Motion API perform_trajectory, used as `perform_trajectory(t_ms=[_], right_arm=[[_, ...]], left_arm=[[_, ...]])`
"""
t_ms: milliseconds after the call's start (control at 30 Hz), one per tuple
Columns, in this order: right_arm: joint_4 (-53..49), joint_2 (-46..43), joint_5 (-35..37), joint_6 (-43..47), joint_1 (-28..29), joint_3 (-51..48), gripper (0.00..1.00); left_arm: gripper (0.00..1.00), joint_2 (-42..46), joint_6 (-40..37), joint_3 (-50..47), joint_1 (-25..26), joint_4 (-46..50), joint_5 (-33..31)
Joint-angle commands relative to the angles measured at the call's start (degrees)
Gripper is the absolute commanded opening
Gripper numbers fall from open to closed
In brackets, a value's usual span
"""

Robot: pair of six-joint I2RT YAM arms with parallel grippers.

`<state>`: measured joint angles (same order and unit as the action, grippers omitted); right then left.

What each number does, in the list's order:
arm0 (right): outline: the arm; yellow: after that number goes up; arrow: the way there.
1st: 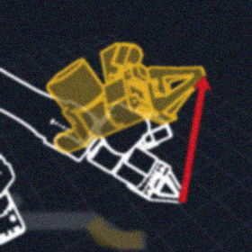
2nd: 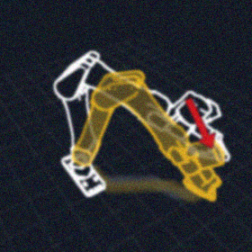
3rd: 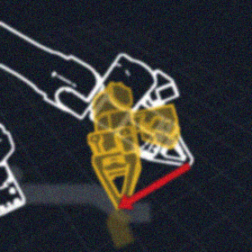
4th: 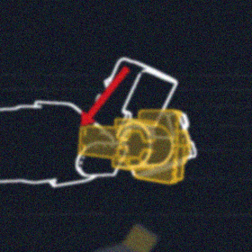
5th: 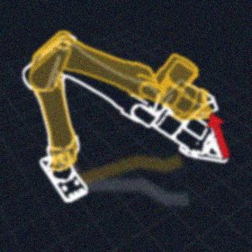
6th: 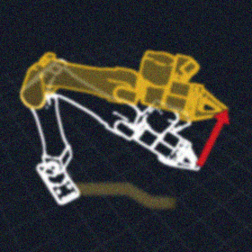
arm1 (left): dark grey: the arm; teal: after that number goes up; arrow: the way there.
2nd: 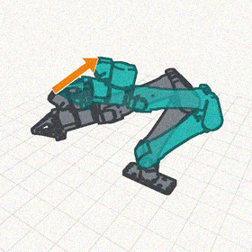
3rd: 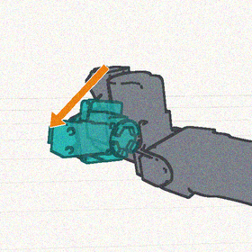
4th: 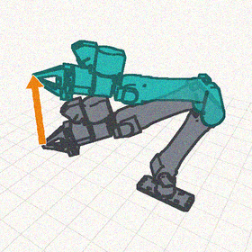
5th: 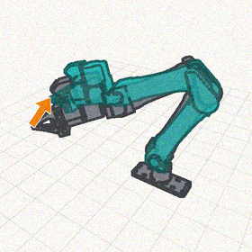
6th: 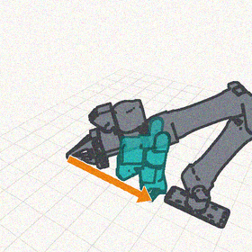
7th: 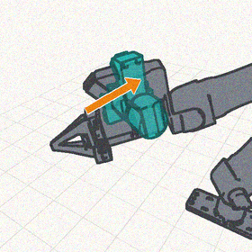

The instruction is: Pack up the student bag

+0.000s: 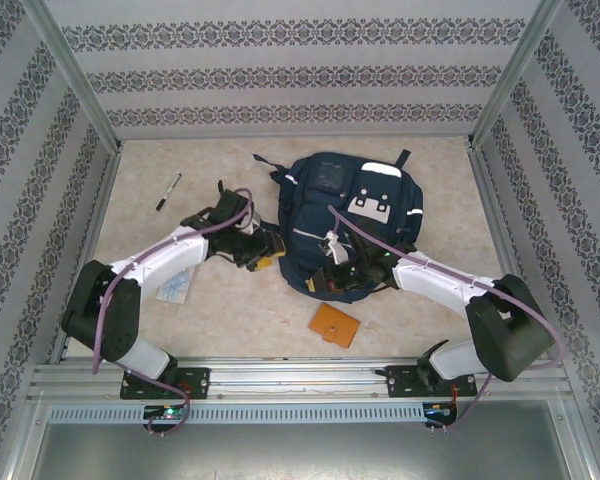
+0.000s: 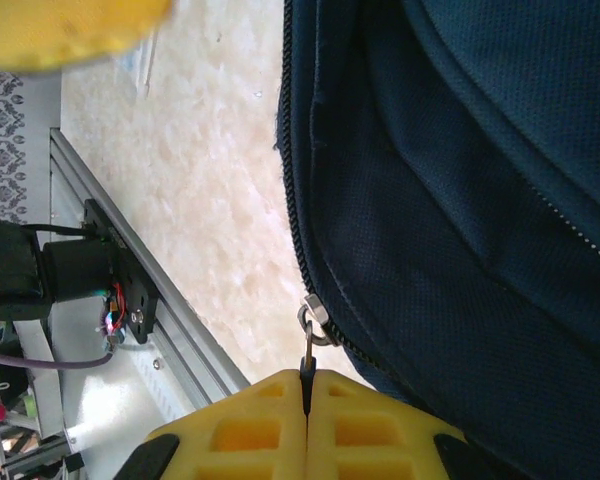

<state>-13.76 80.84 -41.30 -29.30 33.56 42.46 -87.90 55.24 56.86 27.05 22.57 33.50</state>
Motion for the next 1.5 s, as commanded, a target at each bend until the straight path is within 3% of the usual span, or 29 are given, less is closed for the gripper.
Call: perform_trajectory(t_ms=[0, 200, 300, 400, 433, 800, 867, 1000, 1067, 1200, 1233, 1467], right_arm=[[1.7, 0.6, -0.7, -0.1, 1.1, 1.6, 0.0], [2.4, 1.4, 2.1, -0.3, 1.7, 0.6, 0.0], [1.4, 2.0, 8.3, -2.1, 1.9, 0.3, 0.0], [-1.8, 3.4, 16.2, -3.9, 3.9, 1.8, 0.17], [-2.1, 3.7, 17.7, -4.3, 4.9, 2.1, 0.18], [-9.4, 8.3, 30.3, -10.6, 10.9, 7.8, 0.3], [-9.6, 8.6, 30.9, -12.6, 11.3, 7.9, 0.25], [-10.3, 8.0, 30.7, -13.9, 11.3, 7.2, 0.05], [-11.4, 7.4, 31.2, -14.0, 11.2, 7.1, 0.01], [-17.5, 5.1, 32.2, -14.1, 9.7, 7.2, 0.0], [-23.5, 2.4, 31.7, -12.0, 7.1, 6.9, 0.0], [-35.9, -3.0, 33.1, -1.7, -0.2, 6.6, 0.0]], left_arm=[[0.47, -0.6, 9.3, -2.9, 3.7, -11.0, -5.6], [0.45, -8.3, 15.5, -3.3, 7.1, -20.6, -7.1], [0.3, -10.3, 16.1, -3.0, 7.9, -20.6, -7.3], [0.02, -8.3, 17.6, -5.5, 9.1, -21.3, -11.3], [0.0, -7.5, 18.3, -6.3, 9.5, -21.9, -12.0], [0.0, -4.4, 20.5, -7.7, 12.3, -24.5, -10.2], [0.0, -4.5, 20.7, -8.0, 12.4, -25.2, -9.9], [0.0, -4.3, 19.5, -7.8, 12.1, -24.6, -10.4], [0.0, -4.2, 19.1, -7.8, 12.0, -24.2, -10.5], [0.0, -3.9, 16.2, -6.9, 11.3, -21.1, -11.5], [0.0, -3.1, 12.2, -5.8, 9.5, -16.5, -13.1], [0.0, -0.5, 1.5, -3.9, 3.8, -10.1, -15.0]])
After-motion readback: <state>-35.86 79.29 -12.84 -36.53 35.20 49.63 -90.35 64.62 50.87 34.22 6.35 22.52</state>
